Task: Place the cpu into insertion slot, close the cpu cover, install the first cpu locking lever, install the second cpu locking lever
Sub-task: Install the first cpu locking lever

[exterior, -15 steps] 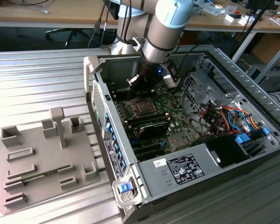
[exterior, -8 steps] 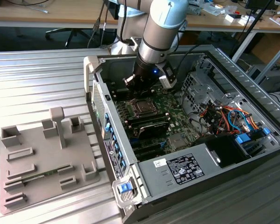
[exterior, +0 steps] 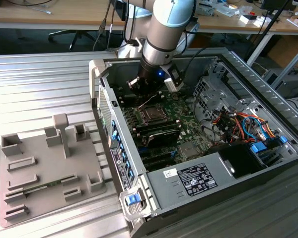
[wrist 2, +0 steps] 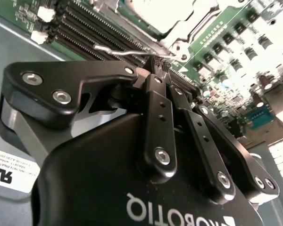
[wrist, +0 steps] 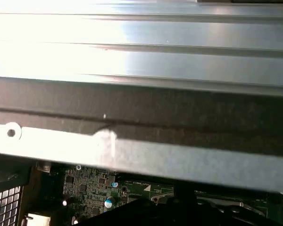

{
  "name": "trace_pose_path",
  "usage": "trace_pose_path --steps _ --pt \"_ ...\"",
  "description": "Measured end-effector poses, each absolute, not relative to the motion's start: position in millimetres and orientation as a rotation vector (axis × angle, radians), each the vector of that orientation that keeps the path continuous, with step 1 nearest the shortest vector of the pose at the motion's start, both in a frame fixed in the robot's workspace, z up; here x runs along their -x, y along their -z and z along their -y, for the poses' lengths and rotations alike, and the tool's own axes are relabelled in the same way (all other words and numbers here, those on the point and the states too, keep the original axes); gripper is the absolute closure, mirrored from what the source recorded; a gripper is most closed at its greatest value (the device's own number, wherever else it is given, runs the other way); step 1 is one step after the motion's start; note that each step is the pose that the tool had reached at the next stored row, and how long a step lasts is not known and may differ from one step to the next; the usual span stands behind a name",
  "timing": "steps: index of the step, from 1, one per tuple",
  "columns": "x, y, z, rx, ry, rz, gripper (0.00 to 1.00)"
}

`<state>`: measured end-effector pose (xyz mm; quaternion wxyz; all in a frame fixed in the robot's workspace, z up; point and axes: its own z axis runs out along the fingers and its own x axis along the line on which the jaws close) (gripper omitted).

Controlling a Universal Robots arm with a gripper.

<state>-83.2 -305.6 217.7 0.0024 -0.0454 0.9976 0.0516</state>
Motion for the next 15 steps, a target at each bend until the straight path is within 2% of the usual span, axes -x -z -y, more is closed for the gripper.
trace_pose_path --steps 2,3,4,15 --pt "83.3 -217.8 302.3 0.142 -0.114 -3.133 0.89" --pt "83.2 -217.8 301.5 0.143 -0.052 -3.136 0.89" --pt "83.3 -217.8 301.0 0.143 -0.027 -3.137 0.89" --pt "83.2 -217.4 294.1 0.143 -0.009 -3.138 0.89"
